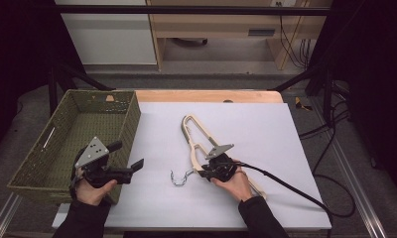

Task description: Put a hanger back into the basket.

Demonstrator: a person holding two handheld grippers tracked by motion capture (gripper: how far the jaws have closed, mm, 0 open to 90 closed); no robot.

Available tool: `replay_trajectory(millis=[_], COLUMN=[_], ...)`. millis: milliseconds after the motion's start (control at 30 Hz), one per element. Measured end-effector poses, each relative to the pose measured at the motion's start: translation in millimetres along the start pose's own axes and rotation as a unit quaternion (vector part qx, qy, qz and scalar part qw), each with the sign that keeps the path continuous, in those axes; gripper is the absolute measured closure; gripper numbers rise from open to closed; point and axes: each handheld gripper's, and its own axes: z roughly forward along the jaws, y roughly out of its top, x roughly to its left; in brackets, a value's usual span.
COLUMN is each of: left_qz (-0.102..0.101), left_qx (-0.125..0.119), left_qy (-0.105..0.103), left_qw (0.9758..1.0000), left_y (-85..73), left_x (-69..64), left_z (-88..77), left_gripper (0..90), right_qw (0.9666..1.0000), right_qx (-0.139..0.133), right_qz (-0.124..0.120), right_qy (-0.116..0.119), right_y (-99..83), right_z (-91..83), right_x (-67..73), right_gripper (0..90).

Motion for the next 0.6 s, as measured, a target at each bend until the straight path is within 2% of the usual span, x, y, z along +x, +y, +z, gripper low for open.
replay_trajectory(millis=[133,267,300,333,500,600], left_qz=[0.005,0.012,0.015,0.015,0.028,0.039], left_qx=[0.003,0.011,0.020,0.020,0.050,0.074], left_qy=[-0.008,-0.024,-0.030,-0.030,-0.045,-0.063], left_qw=[0.9999,0.9996,0.9992,0.9992,0.9974,0.9945], left_y=[1.8,3.5,3.8,3.8,8.3,12.4], left_x=[-6.8,-20.2,-28.8,-28.8,-47.3,-55.8], left_z=[2.6,11.3,19.2,19.2,46.6,68.2], left_gripper=[5.0,6.9,7.5,8.0,11.9,16.3], right_qw=[1.0000,0.9999,1.0000,0.9999,0.9999,0.9999], right_qx=[-0.006,-0.009,-0.006,-0.009,-0.013,-0.014], right_qz=[0.001,0.004,0.002,0.005,0.004,0.007], right_qy=[-0.002,0.003,0.003,0.002,0.005,0.005], right_y=[1.4,2.7,2.8,3.1,3.6,3.9], right_z=[-3.9,-7.0,-7.6,-7.5,-8.6,-9.8], right_x=[-0.1,-1.2,-1.7,-1.6,-2.6,-2.2], right_gripper=[71.9,72.1,72.0,72.1,72.2,72.3])
